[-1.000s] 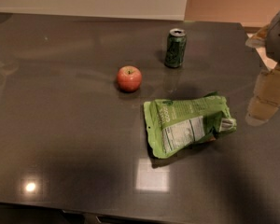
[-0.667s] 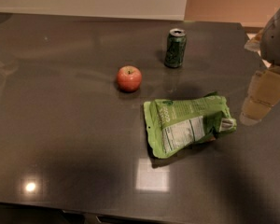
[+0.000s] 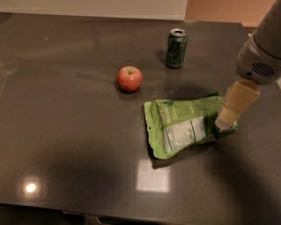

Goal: Pick green rice chip bag

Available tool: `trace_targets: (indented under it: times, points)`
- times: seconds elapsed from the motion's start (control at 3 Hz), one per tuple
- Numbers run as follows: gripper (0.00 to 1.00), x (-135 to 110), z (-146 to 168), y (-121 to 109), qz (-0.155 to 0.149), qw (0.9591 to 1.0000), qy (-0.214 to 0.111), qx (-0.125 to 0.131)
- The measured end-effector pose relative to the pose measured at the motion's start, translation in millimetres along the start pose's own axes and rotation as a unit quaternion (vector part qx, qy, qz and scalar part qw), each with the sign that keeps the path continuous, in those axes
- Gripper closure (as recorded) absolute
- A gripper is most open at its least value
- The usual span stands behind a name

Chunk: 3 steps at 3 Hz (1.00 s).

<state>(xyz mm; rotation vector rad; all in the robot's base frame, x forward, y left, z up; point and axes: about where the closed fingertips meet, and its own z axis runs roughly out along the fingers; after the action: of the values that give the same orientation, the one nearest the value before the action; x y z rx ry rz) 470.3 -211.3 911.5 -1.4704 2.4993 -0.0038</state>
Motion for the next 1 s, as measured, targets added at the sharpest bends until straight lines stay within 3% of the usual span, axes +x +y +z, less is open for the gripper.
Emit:
trace_targets:
  times: [0.67, 1.0]
  points:
    - [0.00, -13.1, 42.9, 17.5, 0.052, 0.9957, -0.026, -0.072]
    - [0.18, -22.3, 48.9, 29.4, 0.058, 0.9935, -0.034, -0.091]
